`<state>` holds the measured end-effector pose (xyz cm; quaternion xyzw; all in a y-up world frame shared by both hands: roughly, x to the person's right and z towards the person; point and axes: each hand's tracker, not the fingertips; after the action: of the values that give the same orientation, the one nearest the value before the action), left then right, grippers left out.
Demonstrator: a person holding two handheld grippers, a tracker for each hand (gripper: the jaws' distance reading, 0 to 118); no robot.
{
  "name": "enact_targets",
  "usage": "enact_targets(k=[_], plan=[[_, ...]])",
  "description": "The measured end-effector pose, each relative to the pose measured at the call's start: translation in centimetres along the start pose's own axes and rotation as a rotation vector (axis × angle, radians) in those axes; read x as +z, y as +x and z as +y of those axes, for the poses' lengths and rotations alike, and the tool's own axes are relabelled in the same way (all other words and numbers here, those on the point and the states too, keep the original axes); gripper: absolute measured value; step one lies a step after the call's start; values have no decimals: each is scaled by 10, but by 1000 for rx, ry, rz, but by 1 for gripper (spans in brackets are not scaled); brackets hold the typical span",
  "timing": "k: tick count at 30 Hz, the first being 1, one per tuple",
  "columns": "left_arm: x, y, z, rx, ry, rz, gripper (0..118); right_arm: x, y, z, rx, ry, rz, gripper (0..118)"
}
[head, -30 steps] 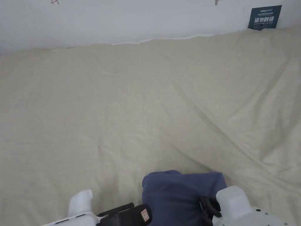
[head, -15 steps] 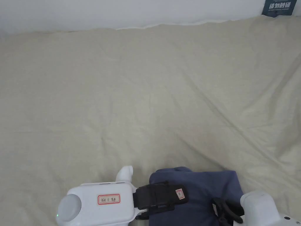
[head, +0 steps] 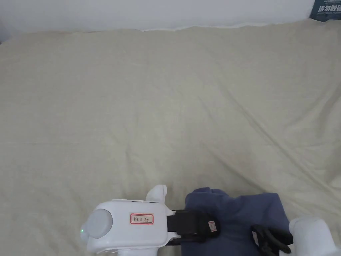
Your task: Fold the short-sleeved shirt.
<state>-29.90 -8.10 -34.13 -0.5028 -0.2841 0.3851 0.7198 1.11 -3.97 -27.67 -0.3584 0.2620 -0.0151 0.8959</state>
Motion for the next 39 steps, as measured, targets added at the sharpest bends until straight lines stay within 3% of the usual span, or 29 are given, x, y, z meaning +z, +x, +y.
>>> enact_targets(k=[3,5,9,12,17,24,25,31,34,35,36,37,38,39], plan=[[18,0,3,44,11,-39,29,10,-2,12,-88,33,49,0],[36,1,8,-39,20,10,29,20,-5,20,-127,84,54,0],[93,-12,23,-40,51,106,29,33,-13,38,-102,131,49,0],[150,-26,39,-61,115,278,29,31,-21,44,-57,128,15,0],[243,-41,65,-71,186,621,29,20,-36,45,-75,98,29,0],[330,-80,102,-186,149,1106,29,3,-60,48,-72,50,40,0],[339,-87,107,-151,131,1157,29,2,-62,49,-69,45,40,0],[379,-136,127,-102,138,1334,29,-4,-65,54,-56,26,26,0],[388,-143,126,-134,145,1319,31,-5,-66,54,-59,22,24,0],[388,-144,125,-126,151,1333,39,-6,-66,55,-59,19,23,0],[395,-157,119,-124,157,1381,56,-6,-67,55,-56,17,19,0],[394,-156,116,-157,141,1427,82,-6,-68,56,-57,15,18,0],[395,-156,113,-173,145,1445,97,-6,-65,54,-58,13,23,0],[398,-153,108,-167,176,1442,102,-6,-65,54,-60,8,31,0]])
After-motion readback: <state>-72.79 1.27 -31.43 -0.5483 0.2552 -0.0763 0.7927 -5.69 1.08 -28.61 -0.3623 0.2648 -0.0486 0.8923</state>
